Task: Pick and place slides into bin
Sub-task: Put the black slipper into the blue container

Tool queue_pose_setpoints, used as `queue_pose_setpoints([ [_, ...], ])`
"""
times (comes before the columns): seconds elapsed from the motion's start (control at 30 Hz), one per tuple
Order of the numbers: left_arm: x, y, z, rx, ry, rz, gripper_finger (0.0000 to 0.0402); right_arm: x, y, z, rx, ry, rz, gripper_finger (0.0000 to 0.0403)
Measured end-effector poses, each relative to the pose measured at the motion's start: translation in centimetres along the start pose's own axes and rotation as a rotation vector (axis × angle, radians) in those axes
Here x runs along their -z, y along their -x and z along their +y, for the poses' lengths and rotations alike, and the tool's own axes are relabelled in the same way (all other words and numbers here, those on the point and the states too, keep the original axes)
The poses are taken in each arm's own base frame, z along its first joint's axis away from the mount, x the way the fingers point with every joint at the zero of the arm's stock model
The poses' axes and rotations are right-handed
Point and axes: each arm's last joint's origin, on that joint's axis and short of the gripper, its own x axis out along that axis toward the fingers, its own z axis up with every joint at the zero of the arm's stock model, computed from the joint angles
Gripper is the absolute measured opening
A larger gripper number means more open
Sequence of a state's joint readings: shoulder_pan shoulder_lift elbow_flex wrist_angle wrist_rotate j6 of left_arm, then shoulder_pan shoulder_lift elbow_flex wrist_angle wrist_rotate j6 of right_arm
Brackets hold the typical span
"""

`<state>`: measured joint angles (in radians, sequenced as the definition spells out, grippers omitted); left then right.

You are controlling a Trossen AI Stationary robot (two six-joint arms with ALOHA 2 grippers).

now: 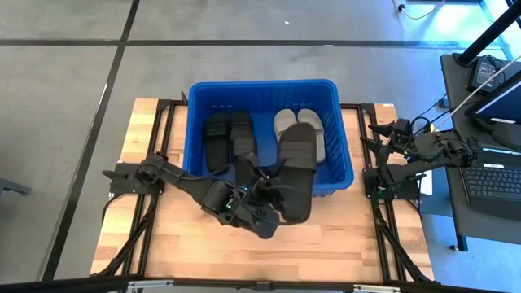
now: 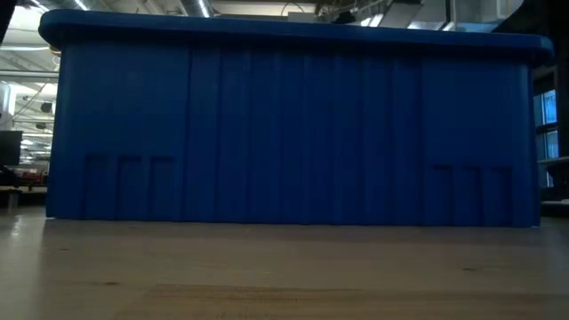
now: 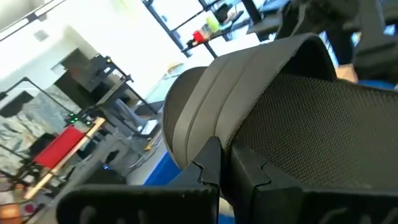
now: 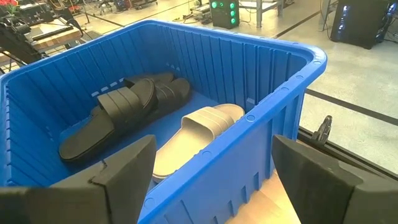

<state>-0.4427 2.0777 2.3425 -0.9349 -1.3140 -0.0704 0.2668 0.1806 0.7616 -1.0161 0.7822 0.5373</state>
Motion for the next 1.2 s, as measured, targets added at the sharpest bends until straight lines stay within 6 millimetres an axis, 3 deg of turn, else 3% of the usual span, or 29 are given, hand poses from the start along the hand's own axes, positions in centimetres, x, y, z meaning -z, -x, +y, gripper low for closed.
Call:
queue_pose_setpoints([
  [0.13,1.1,-0.5,1.2,-0.012,-0.027,0.054,0.0003,0.0,0.0,0.0,0.0,0.0,0.0,0.032],
  [0.37,3.2,-0.1,5.9,-0.063,0.052,0.161,0.0003,0.0,0.0,0.0,0.001,0.001,0.001,0.032],
  [0.67,3.4,-2.0,8.3,-0.086,-0.09,0.216,0.0003,0.0,0.0,0.0,0.003,0.001,0.0,0.032],
  [0.87,3.3,-3.3,11.9,-0.076,-0.084,0.273,0.0003,0.0,0.0,0.0,0.005,0.0,-0.001,0.032],
  [1.2,2.9,-0.5,19.5,-0.057,0.037,0.229,0.0003,-0.2,0.0,-0.3,0.106,-0.002,-0.061,0.032],
])
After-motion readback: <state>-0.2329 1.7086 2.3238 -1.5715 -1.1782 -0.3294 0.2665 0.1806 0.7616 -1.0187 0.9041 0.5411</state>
